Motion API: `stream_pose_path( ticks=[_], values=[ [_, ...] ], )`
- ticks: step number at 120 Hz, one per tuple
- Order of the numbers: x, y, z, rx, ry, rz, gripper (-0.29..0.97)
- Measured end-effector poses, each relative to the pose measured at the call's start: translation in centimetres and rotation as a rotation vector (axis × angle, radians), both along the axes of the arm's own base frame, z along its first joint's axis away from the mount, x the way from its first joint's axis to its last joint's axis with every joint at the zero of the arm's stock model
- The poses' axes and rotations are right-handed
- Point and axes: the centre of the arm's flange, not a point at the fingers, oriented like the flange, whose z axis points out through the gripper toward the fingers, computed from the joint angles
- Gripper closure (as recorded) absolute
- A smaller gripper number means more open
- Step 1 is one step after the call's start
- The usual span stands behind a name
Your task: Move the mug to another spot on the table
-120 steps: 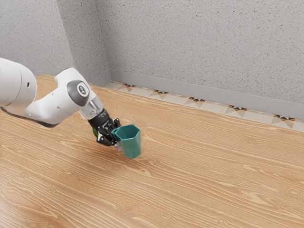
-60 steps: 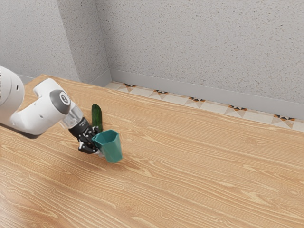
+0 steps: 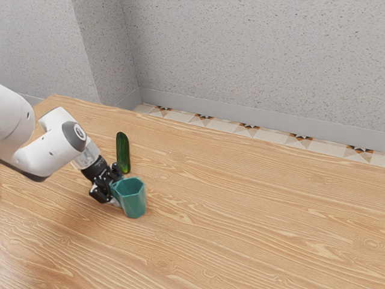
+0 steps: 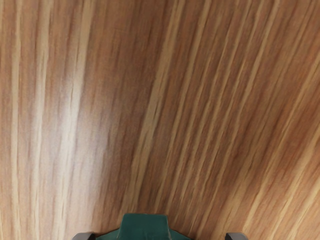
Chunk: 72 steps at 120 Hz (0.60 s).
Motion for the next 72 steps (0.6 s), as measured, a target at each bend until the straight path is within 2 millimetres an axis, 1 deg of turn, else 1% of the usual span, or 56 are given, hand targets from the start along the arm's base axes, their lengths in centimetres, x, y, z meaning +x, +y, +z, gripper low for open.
stream_pose_path(
  ticks=[8,17,34,38,48,56,58,64,72],
  values=[
    [0.1,0.3,0.2,0.013,-0.015,-0.002,0.29],
    [0.5,0.7,0.6,0.046,-0.033,-0.022,0.21],
    [1.4,2.0,1.9,0.131,-0.064,-0.074,0.12],
    [1.8,2.4,2.6,0.153,-0.077,-0.088,0.11],
    [3.1,3.4,4.7,0.217,-0.107,-0.138,0.08],
    [4.1,3.5,6.4,0.262,-0.121,-0.194,0.06],
    [4.3,3.4,7.1,0.276,-0.126,-0.215,0.06],
    [4.8,2.7,9.3,0.32,-0.139,-0.29,0.05],
    [4.9,0.5,13.0,0.365,-0.159,-0.411,0.04]
  ],
)
